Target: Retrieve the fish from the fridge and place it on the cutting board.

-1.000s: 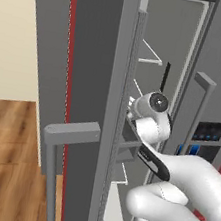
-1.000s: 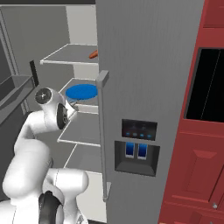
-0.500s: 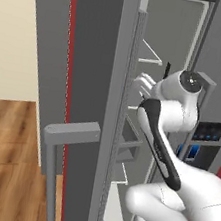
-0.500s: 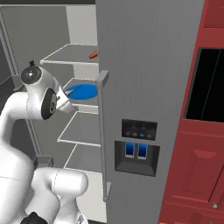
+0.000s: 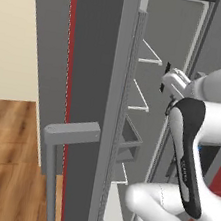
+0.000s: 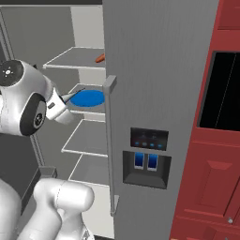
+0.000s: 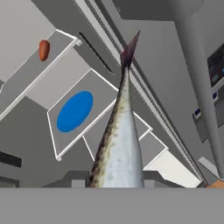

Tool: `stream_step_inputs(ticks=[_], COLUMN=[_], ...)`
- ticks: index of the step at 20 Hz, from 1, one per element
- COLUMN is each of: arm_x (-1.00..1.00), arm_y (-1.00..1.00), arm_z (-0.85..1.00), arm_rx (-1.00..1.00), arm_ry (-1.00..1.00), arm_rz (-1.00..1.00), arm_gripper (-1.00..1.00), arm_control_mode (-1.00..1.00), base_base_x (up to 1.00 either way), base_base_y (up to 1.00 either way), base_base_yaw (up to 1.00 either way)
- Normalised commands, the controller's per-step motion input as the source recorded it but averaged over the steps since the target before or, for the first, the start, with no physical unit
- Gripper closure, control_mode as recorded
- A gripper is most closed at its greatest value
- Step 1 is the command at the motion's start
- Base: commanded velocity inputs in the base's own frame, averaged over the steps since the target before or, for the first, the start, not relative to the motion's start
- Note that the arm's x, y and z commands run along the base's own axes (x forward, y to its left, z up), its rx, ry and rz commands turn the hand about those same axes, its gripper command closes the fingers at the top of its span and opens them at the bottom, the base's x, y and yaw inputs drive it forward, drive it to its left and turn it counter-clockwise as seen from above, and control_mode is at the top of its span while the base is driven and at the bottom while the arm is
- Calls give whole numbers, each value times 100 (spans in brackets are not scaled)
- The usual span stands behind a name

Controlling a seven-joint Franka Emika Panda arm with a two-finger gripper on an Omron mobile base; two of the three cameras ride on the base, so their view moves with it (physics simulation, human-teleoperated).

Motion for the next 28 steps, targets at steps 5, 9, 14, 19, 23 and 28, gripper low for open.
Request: stream_step_inputs(ticks=[5, 9, 14, 19, 23, 28], arm_x=[-13, -20, 0, 0, 0, 0], arm_y=[0, 0, 0, 0, 0, 0], arm_z=[11, -5, 0, 0, 0, 0], arm_rx=[-1, 0, 0, 0, 0, 0], arm_ry=[0, 0, 0, 0, 0, 0], arm_rz=[-7, 0, 0, 0, 0, 0], arm_gripper=[100, 100, 100, 100, 100, 100], arm_control_mode=[-100, 100, 100, 100, 100, 100], base_base_x=[0, -75, -100, -89, -15, -16], base_base_y=[0, -9, -22, -2, 0, -18], base_base_yaw=[0, 0, 4, 33, 12, -9])
